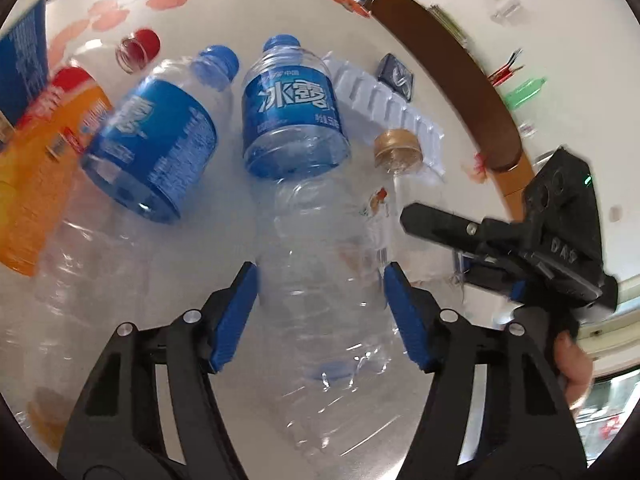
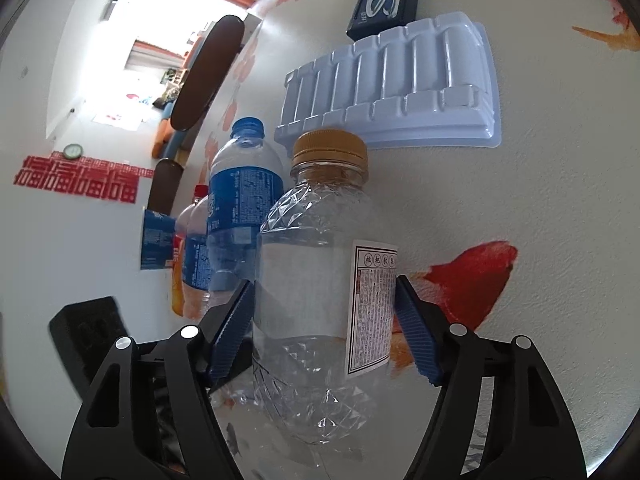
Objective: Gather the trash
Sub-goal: 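Lift both held bottles off the table and turn toward the bin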
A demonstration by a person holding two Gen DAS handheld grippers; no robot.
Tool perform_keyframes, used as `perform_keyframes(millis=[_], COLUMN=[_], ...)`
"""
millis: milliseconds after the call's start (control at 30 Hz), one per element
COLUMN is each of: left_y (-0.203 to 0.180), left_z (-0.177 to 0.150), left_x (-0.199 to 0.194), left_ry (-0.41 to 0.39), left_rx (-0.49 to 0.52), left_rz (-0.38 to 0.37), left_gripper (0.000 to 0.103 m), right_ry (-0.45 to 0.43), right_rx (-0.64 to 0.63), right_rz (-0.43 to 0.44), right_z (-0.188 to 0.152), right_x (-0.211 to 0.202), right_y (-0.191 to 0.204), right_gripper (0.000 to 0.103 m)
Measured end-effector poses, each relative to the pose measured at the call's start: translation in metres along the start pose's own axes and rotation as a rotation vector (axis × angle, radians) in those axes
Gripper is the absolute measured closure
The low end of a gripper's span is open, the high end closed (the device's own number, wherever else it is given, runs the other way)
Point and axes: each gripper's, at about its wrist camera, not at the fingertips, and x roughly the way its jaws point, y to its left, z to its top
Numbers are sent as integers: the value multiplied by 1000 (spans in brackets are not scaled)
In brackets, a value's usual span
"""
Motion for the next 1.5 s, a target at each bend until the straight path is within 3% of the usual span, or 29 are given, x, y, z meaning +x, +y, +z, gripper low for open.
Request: perform_keyframes(millis=[367,767,1100,1500], left_y=[-2,-25,-70,-110], left_z=[-10,-15,-24,-31], left_x=[-22,-47,-63,-65], left_ry=[-66,-164,-263,-310], left_rx=[13,76,208,279], left_rz=[2,42,105,86], left_gripper=[42,43,45,46], right_ry=[-6,-32,-119,-171], right_rx=[-13,16,-23,1], right_rz=[43,167,219,245], right_z=[-8,-25,-48,-59], right_x=[-18,-43,-90,-125], right_y=[-3,-13,-21,-43], right_gripper=[33,33,33,33])
